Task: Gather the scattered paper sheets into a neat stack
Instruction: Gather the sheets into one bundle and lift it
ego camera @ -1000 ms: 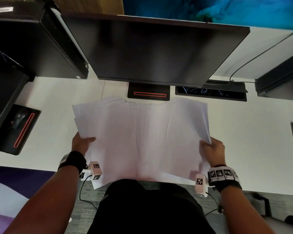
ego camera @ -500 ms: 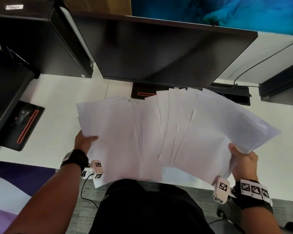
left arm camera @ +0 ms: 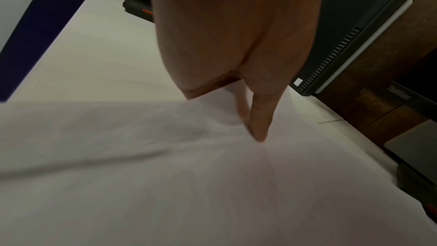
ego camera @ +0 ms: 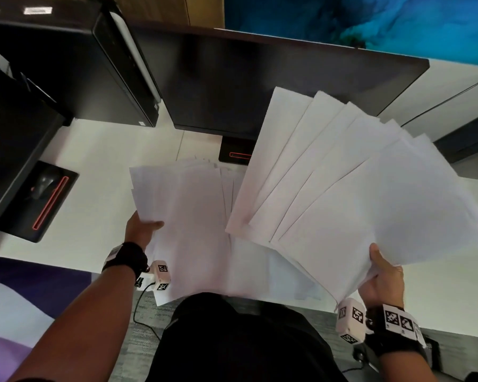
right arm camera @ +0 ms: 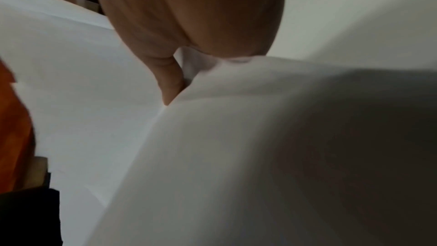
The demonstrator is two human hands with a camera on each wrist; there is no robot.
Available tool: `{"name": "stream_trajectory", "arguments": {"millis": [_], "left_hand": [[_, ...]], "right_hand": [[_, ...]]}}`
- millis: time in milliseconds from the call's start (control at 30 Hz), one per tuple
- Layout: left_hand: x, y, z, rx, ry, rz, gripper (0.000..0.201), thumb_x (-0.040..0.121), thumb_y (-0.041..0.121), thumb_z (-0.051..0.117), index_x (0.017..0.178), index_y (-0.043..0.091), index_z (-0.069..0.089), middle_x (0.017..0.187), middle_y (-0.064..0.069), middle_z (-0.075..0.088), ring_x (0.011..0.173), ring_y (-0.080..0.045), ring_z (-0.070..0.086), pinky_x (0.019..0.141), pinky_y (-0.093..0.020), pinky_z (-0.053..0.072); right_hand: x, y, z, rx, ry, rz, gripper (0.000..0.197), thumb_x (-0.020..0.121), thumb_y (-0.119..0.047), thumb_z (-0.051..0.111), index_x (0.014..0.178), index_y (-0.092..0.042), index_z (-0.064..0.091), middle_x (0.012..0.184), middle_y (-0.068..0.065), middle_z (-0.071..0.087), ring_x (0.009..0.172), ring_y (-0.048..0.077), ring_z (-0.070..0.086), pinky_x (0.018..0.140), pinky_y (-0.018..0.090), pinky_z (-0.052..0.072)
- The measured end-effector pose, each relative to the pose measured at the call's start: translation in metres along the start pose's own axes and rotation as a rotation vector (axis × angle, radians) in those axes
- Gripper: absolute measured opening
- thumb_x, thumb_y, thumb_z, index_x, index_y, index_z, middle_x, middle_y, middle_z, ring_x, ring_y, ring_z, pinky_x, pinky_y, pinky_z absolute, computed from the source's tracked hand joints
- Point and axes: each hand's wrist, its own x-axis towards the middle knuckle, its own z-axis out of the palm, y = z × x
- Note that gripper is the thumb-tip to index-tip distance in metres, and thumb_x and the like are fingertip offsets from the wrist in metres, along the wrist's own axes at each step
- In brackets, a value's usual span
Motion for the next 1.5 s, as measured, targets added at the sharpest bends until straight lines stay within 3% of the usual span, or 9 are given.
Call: {"name": "stream_trajectory", "arguments": {"millis": [167, 333, 533, 900, 1033, 1133, 1233, 1400, 1500], "left_hand": [[-0.004, 0.008, 0.002, 0.002, 0.013, -0.011, 0.038, 0.08, -0.009, 0.077, 0.112, 0.006, 0.063, 0.098, -0.014, 0.065, 0.094, -0.024, 0.058, 0.067, -0.025, 0.047], [0.0, 0.009, -0.003, -0.015, -0.001, -0.047, 0.059, 0.096, 0.048, 0.066, 0.138, 0.006, 0.061, 0.131, -0.01, 0.067, 0.124, -0.029, 0.061, 0.106, -0.037, 0.045], [0.008, 0.002, -0.014, -0.134, -0.113, -0.196, 0.118, 0.06, 0.106, 0.031, 0.154, 0.036, 0.044, 0.154, 0.006, 0.051, 0.145, -0.022, 0.043, 0.12, -0.045, 0.032], [0.007, -0.005, -0.003, -0.081, -0.065, 0.01, 0.049, 0.086, 0.024, 0.082, 0.129, 0.01, 0.064, 0.119, -0.007, 0.072, 0.109, -0.027, 0.067, 0.076, -0.023, 0.05], [0.008, -0.009, 0.0, -0.079, -0.08, 0.066, 0.039, 0.083, 0.019, 0.085, 0.118, 0.014, 0.069, 0.106, -0.001, 0.076, 0.092, -0.012, 0.072, 0.074, -0.022, 0.052], [0.009, -0.01, 0.0, -0.086, -0.085, 0.077, 0.028, 0.083, 0.016, 0.084, 0.107, 0.021, 0.07, 0.099, 0.004, 0.076, 0.08, 0.001, 0.072, 0.072, -0.019, 0.052], [0.012, -0.011, 0.0, -0.084, -0.087, 0.072, 0.04, 0.083, 0.019, 0.085, 0.119, 0.013, 0.069, 0.106, -0.002, 0.076, 0.09, -0.008, 0.072, 0.072, -0.017, 0.053], [0.021, -0.02, -0.001, -0.033, -0.063, 0.069, 0.06, 0.077, 0.031, 0.089, 0.127, 0.011, 0.064, 0.117, -0.004, 0.075, 0.104, -0.02, 0.072, 0.077, -0.024, 0.053], [0.023, -0.023, -0.003, -0.024, -0.063, 0.065, 0.059, 0.076, 0.032, 0.089, 0.127, 0.012, 0.065, 0.117, -0.003, 0.075, 0.106, -0.019, 0.071, 0.079, -0.025, 0.053]], "right_hand": [[0.007, 0.025, 0.002, -0.107, -0.082, 0.067, 0.034, 0.098, -0.004, 0.065, 0.131, -0.01, 0.069, 0.137, 0.014, 0.069, 0.13, 0.038, 0.063, 0.108, 0.056, 0.049], [0.001, 0.049, 0.032, -0.153, -0.165, 0.146, 0.044, 0.093, 0.002, 0.067, 0.136, 0.004, 0.06, 0.129, 0.018, 0.071, 0.107, 0.031, 0.075, 0.088, 0.042, 0.064], [0.017, 0.089, 0.074, -0.497, -0.292, 0.175, 0.073, 0.054, -0.028, 0.101, 0.116, -0.002, 0.072, 0.111, 0.017, 0.079, 0.105, 0.041, 0.073, 0.099, 0.058, 0.056], [0.037, 0.124, 0.158, -1.151, -0.318, -0.025, 0.043, 0.084, -0.002, 0.064, 0.126, -0.011, 0.063, 0.113, 0.012, 0.071, 0.1, 0.032, 0.067, 0.082, 0.037, 0.054], [0.024, 0.141, 0.184, -1.145, -0.499, 0.031, 0.049, 0.082, -0.004, 0.073, 0.129, -0.011, 0.063, 0.116, 0.01, 0.072, 0.108, 0.032, 0.068, 0.09, 0.04, 0.056], [0.017, 0.145, 0.201, -1.085, -0.302, -0.003, 0.051, 0.087, -0.018, 0.074, 0.135, -0.011, 0.057, 0.118, 0.009, 0.068, 0.11, 0.032, 0.066, 0.094, 0.039, 0.054], [0.013, 0.143, 0.212, -1.105, -0.155, -0.071, 0.036, 0.096, -0.011, 0.053, 0.131, -0.009, 0.057, 0.122, 0.022, 0.07, 0.112, 0.042, 0.065, 0.092, 0.042, 0.052], [0.0, 0.162, 0.233, -1.249, -0.509, 0.014, 0.036, 0.099, -0.009, 0.05, 0.133, -0.006, 0.062, 0.128, 0.02, 0.068, 0.11, 0.034, 0.064, 0.086, 0.032, 0.046], [0.0, 0.16, 0.238, -1.141, -0.252, -0.019, 0.042, 0.103, -0.021, 0.052, 0.144, -0.013, 0.053, 0.133, 0.021, 0.066, 0.125, 0.04, 0.061, 0.096, 0.038, 0.048]]}}
